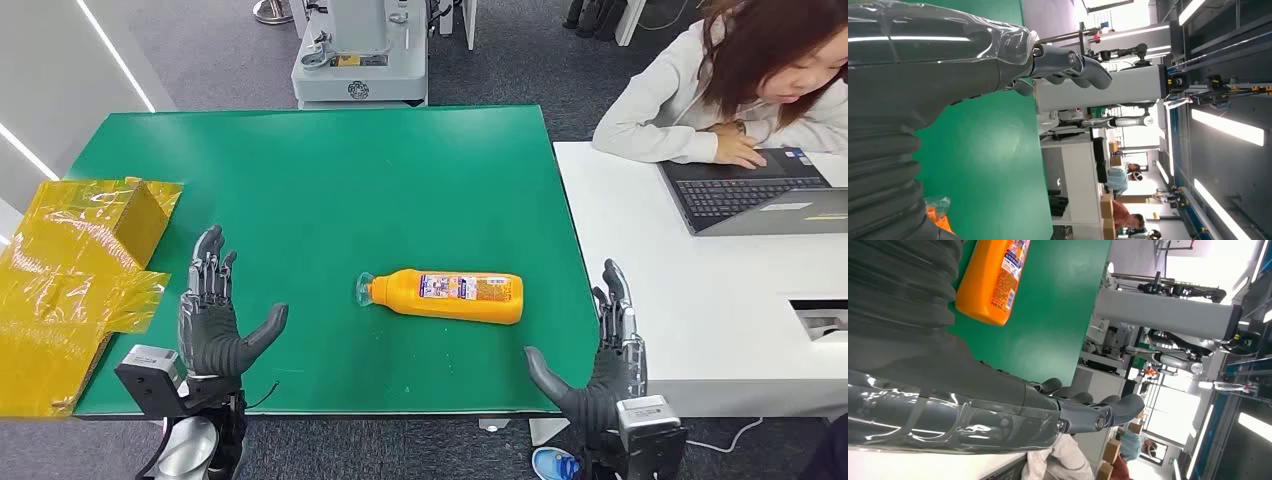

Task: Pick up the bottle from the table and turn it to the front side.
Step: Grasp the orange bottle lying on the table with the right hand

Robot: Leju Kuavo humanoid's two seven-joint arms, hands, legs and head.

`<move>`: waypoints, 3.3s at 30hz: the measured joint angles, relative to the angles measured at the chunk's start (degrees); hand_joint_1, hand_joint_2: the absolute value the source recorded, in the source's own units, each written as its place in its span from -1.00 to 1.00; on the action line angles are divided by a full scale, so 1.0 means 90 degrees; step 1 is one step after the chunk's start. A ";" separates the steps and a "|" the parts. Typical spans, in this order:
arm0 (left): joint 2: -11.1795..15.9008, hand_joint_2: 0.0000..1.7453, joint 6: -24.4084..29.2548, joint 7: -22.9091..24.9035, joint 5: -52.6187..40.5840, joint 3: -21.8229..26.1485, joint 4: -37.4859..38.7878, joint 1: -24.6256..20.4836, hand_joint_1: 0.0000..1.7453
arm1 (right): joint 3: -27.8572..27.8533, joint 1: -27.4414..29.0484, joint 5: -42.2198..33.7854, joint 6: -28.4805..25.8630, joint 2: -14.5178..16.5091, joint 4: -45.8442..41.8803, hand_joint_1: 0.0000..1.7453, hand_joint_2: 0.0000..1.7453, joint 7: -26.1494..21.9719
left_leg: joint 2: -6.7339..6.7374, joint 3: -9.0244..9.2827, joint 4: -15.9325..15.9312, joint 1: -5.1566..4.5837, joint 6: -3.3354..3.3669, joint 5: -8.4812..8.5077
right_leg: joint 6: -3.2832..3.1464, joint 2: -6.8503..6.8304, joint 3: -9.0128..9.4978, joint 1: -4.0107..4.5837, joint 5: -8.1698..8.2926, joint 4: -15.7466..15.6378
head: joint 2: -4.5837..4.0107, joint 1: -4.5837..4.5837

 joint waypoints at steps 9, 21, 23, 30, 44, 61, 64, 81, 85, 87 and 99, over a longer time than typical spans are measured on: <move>-0.0019 1.00 0.0007 0.0000 -0.0001 0.0000 0.0000 -0.0008 -1.00 | -0.0007 0.0000 0.0010 0.0014 0.0000 0.0002 -1.00 1.00 -0.0011 | 0.0000 0.0000 0.0000 0.0000 0.0000 0.0000 | 0.0000 0.0000 0.0000 0.0000 0.0000 0.0000 | -0.0001 0.0001; -0.0029 1.00 0.0008 0.0014 0.0001 0.0012 0.0000 -0.0035 -1.00 | -0.0010 0.0040 -0.0009 0.0000 -0.0005 0.0036 -1.00 1.00 -0.0052 | 0.0000 0.0000 0.0000 0.0000 0.0000 0.0000 | 0.0000 0.0000 0.0000 0.0000 0.0000 0.0000 | -0.0001 0.0001; -0.0033 1.00 0.0009 0.0015 -0.0001 0.0012 0.0000 -0.0033 -1.00 | -0.0010 0.0064 -0.0013 -0.0027 -0.0009 0.0036 -1.00 1.00 -0.0063 | 0.0000 0.0000 0.0000 0.0000 0.0000 0.0000 | 0.0000 0.0000 0.0000 0.0000 0.0000 0.0000 | -0.0001 0.0001; -0.0040 1.00 0.0010 0.0016 -0.0001 0.0012 -0.0002 -0.0031 -1.00 | -0.0010 0.0086 -0.0018 -0.0075 -0.0010 0.0034 -1.00 1.00 -0.0077 | 0.0000 0.0000 0.0000 0.0000 0.0000 0.0000 | 0.0000 0.0000 0.0000 0.0000 0.0000 0.0000 | -0.0001 0.0001; -0.0056 1.00 -0.0045 0.0015 -0.0075 0.0012 -0.0034 0.0008 -1.00 | 0.0001 0.0034 0.0337 -0.0183 -0.0012 0.0056 -1.00 1.00 0.0119 | 0.0001 -0.0001 0.0000 0.0000 0.0000 0.0000 | 0.0000 0.0001 0.0000 0.0000 0.0000 0.0000 | -0.0001 0.0001; -0.0258 1.00 -0.0480 -0.0137 -0.0133 -0.0195 0.0628 -0.0542 -1.00 | 0.0520 -0.2348 0.2775 0.1176 -0.0616 0.3181 -1.00 1.00 0.1640 | 0.0003 0.0004 0.0004 0.0000 0.0003 0.0009 | -0.0002 0.0004 0.0003 0.0000 0.0011 0.0001 | -0.0001 0.0001; -0.0259 1.00 -0.0505 -0.0137 -0.0126 -0.0278 0.0770 -0.0708 -1.00 | 0.0833 -0.2965 0.3120 0.1336 -0.0662 0.4208 -1.00 1.00 0.1714 | 0.0001 0.0004 0.0004 0.0000 0.0002 0.0010 | -0.0002 0.0002 0.0002 0.0000 0.0011 0.0002 | -0.0001 0.0001; -0.0201 1.00 0.0044 -0.0374 -0.0499 -0.0498 0.2030 -0.1561 -1.00 | 0.2140 -0.4249 0.4109 0.0413 -0.0689 0.6316 -1.00 1.00 0.1703 | 0.0014 0.0028 0.0004 0.0001 0.0002 0.0011 | -0.0003 0.0017 0.0019 0.0001 0.0015 0.0002 | -0.0001 0.0001; -0.0191 1.00 -0.0214 -0.0384 -0.0242 -0.0497 0.2374 -0.1735 -1.00 | 0.2260 -0.4395 0.4082 0.0589 -0.0703 0.6405 -1.00 1.00 0.1781 | 0.0016 0.0030 0.0005 0.0001 0.0001 0.0011 | -0.0004 0.0018 0.0019 0.0001 0.0016 0.0002 | -0.0001 0.0001; -0.0189 1.00 -0.0335 -0.0385 -0.0133 -0.0497 0.2530 -0.1810 -1.00 | 0.2318 -0.4509 0.4038 0.0732 -0.0709 0.6499 -1.00 1.00 0.1845 | 0.0018 0.0031 0.0005 0.0001 0.0001 0.0011 | -0.0004 0.0020 0.0020 0.0001 0.0016 0.0002 | -0.0001 0.0001; -0.0124 1.00 -0.0511 -0.0420 0.0187 -0.0497 0.2926 -0.1944 -1.00 | 0.2235 -0.5369 0.2990 0.1263 -0.0783 0.7289 -1.00 1.00 0.1763 | 0.0014 0.0030 0.0007 -0.0001 0.0005 0.0017 | 0.0002 0.0018 0.0023 -0.0001 0.0021 0.0003 | -0.0001 0.0001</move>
